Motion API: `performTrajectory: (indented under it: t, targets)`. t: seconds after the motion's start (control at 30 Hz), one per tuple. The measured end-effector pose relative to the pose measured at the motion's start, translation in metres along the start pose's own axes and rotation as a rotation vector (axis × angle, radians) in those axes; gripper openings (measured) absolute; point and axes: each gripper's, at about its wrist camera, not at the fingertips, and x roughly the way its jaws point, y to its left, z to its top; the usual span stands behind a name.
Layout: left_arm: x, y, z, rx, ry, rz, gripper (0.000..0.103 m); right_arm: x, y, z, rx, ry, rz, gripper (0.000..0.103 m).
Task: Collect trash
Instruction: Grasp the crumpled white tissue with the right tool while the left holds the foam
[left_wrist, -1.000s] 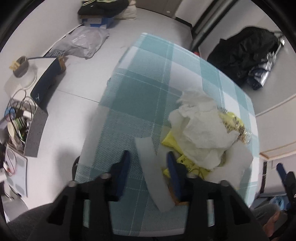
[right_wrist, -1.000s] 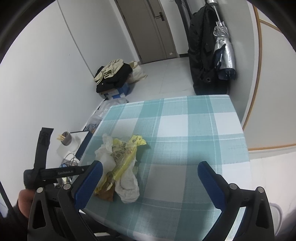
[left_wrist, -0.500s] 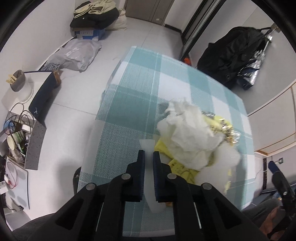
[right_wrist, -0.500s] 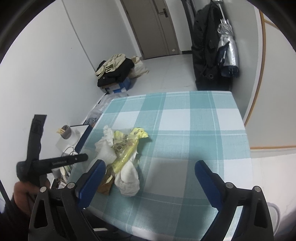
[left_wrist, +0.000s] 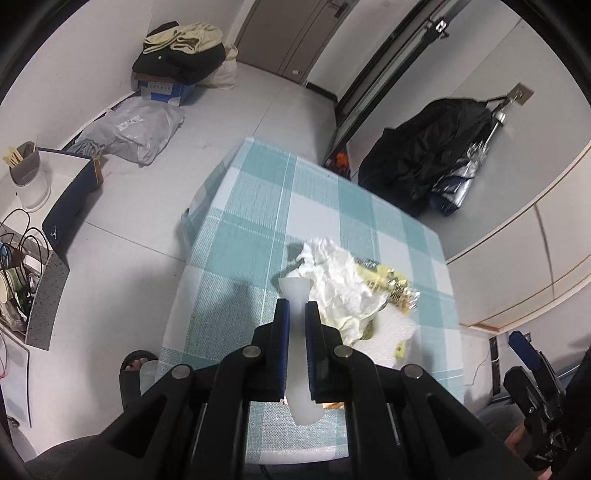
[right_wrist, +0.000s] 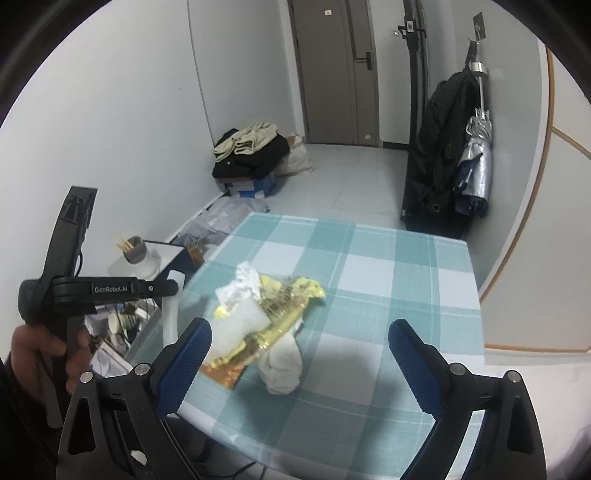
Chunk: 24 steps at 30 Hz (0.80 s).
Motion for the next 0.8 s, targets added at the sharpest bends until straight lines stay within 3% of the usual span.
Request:
performTrajectory:
  t: [0.23,0.3,0.37,0.4,0.47,0.53,0.6,0.67,0.73,0.8]
  targets:
    - [-0.02,0.008,0.006,-0.031,-0.088,-0.04,0.004,0.02,0.024,0.045,-0.198,0.038,0.08,0.084]
    - [-0.026,0.012,0.008,-0.04,-0.109,-0.05,0.004,0.032,0.032,0.053,-0.258,0.073,0.105,0.083]
    - [-0.029,0.015,0.009,-0.051,-0.122,-0.062,0.004,0.056,0.045,0.06,-0.321,0.17,0.167,0.083]
    - [-0.03,0.018,0.01,-0.061,-0.128,-0.072,0.004,0.066,0.051,0.06,-0.337,0.219,0.196,0.082]
    - [-0.032,0.022,0.012,-0.074,-0.136,-0.083,0.004,0.089,0.062,0.061,-0.366,0.291,0.208,0.07]
    - [-0.032,0.026,0.013,-0.086,-0.139,-0.091,0.004,0.108,0.073,0.057,-0.393,0.347,0.23,0.07]
    - [-0.032,0.03,0.016,-0.1,-0.141,-0.1,0.004,0.123,0.086,0.051,-0.441,0.38,0.23,0.068]
    - [-0.033,0.033,0.017,-0.114,-0.144,-0.103,0.004,0.139,0.098,0.043,-0.505,0.426,0.216,0.054]
    - [-0.035,0.038,0.017,-0.128,-0.154,-0.093,0.004,0.153,0.105,0.033,-0.554,0.478,0.199,0.047]
    - [-0.034,0.041,0.017,-0.134,-0.153,-0.083,0.004,0.163,0.107,0.027,-0.579,0.52,0.191,0.047]
